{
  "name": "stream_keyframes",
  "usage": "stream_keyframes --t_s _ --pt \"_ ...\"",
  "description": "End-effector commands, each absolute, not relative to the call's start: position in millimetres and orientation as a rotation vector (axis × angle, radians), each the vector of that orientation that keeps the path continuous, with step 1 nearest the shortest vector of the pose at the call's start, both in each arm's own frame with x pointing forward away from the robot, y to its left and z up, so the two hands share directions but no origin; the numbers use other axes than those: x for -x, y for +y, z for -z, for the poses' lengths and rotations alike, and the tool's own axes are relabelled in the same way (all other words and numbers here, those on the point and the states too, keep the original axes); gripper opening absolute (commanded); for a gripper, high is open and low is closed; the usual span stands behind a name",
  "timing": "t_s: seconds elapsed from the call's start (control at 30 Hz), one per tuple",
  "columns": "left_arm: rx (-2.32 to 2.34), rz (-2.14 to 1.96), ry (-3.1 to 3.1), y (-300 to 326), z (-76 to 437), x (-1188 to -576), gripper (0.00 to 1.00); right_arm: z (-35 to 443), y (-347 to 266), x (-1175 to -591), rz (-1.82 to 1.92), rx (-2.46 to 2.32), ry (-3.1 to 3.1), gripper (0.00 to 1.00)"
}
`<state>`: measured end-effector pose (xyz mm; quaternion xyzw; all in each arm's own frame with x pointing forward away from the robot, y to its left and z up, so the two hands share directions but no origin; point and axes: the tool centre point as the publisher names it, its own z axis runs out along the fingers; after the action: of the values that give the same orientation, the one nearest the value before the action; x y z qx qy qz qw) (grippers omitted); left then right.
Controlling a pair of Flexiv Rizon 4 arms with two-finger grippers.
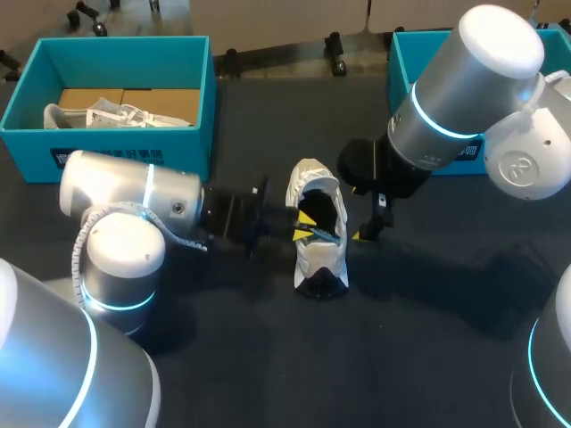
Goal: Take the shoe out of the shoebox, open the shoe tongue, remove and reinsert the insole, then place the shoe into the shoebox
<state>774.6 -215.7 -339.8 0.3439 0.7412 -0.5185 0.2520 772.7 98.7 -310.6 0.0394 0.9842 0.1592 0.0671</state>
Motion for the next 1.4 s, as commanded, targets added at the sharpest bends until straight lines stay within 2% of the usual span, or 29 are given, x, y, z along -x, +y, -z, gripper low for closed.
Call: stream_keyframes --t_s 0.03,0.27,0.3,0.33,0.37,0.4,0.47,0.97,1.4 --pt "-0.941 1.419 1.994 -207 322 -768 1.0 311 100 -772 -0.476 -0.121 2.965 1.0" --pt "-0.955 1.412 1.973 -203 303 -769 1.0 311 100 -772 -0.476 -0.121 2.965 1.0" --pt "-0.969 1.404 1.976 -202 302 -769 0.94 311 100 -772 -0.476 -0.121 2.965 1.0" --pt "-0.978 1.397 1.979 -201 302 -769 0.77 311 100 -772 -0.476 -0.121 2.965 1.0" --pt "-0.993 1.392 1.987 -201 301 -769 0.44 311 100 -772 -0.476 -0.121 2.965 1.0" --pt "-1.007 1.381 1.985 -200 301 -769 0.27 311 100 -772 -0.476 -0.121 2.965 1.0" --pt "-1.053 1.365 1.99 -199 301 -767 0.0 311 100 -772 -0.476 -0.121 2.965 1.0" --pt "-1.37 1.218 2.009 -198 308 -766 0.0 309 92 -767 -0.495 -0.149 2.97 1.0" --pt "-1.687 1.073 2.024 -199 283 -755 0.0 274 62 -750 -0.46 -0.258 3.007 1.0"
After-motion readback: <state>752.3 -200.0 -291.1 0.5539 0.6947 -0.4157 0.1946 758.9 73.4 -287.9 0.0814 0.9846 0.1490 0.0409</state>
